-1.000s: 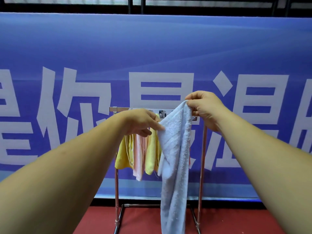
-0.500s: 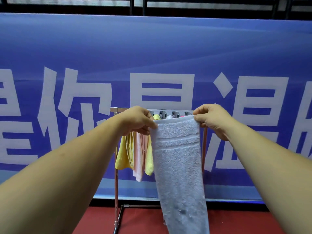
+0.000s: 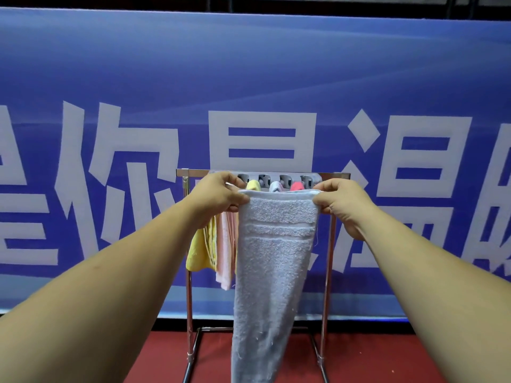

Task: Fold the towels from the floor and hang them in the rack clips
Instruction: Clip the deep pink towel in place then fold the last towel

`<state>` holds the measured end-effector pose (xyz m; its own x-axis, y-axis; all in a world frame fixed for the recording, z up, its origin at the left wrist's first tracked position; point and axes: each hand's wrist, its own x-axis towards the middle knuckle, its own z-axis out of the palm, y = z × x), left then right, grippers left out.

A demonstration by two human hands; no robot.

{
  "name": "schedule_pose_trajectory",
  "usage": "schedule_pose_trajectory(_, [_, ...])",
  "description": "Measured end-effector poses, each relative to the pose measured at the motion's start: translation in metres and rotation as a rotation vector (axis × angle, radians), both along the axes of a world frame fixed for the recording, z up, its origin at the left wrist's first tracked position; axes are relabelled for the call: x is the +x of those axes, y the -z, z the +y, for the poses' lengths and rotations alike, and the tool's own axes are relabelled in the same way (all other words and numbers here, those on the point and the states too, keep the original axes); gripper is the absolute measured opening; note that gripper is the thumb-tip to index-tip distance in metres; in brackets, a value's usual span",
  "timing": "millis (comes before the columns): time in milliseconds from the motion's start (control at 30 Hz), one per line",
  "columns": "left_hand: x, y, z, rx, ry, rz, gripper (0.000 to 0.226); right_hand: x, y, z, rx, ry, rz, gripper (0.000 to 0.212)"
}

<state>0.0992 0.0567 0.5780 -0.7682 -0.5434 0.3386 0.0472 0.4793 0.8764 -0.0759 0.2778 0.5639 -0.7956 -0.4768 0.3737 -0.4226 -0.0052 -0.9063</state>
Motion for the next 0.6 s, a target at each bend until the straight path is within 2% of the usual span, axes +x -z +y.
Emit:
schedule_pose_trajectory(233, [-0.001,0.013,-0.011,0.036,0.003,-0.015,0.018,-0.005,0.014,-0.008,-0.037,-0.016,-0.046,0.011])
schedule_pose_trajectory(600, [-0.003,0.022,-0.016,0.180,0.076,-0.017,0.030,-0.012,0.026,-0.011,0.026,-0.065,-0.032,0.008])
